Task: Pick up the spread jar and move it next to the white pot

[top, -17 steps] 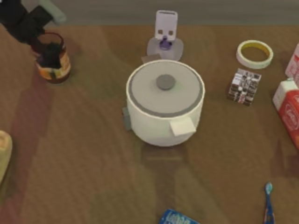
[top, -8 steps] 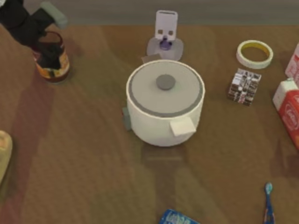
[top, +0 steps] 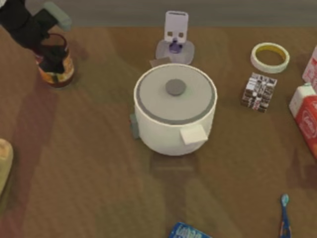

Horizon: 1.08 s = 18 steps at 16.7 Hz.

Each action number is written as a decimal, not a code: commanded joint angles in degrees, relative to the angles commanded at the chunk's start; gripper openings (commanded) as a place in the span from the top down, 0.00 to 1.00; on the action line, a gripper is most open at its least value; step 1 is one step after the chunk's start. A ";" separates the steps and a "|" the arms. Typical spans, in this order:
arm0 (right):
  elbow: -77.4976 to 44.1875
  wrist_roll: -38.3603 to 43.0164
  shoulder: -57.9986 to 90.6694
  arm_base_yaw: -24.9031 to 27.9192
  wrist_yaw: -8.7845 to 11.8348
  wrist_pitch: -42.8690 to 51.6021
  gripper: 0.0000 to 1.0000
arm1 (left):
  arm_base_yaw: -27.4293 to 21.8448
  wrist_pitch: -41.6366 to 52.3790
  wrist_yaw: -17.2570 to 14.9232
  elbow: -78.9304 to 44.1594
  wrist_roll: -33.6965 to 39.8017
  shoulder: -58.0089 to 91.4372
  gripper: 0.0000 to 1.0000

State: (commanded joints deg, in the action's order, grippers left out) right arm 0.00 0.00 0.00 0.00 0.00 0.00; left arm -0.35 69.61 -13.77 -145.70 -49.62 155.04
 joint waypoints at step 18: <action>0.00 0.00 0.00 0.00 0.00 0.00 0.00 | 1.08 -1.55 0.24 17.21 0.04 -15.94 1.00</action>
State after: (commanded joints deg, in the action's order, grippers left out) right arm 0.00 0.00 0.00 0.00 0.00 0.00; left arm 0.73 68.06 -13.54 -128.48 -49.58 139.11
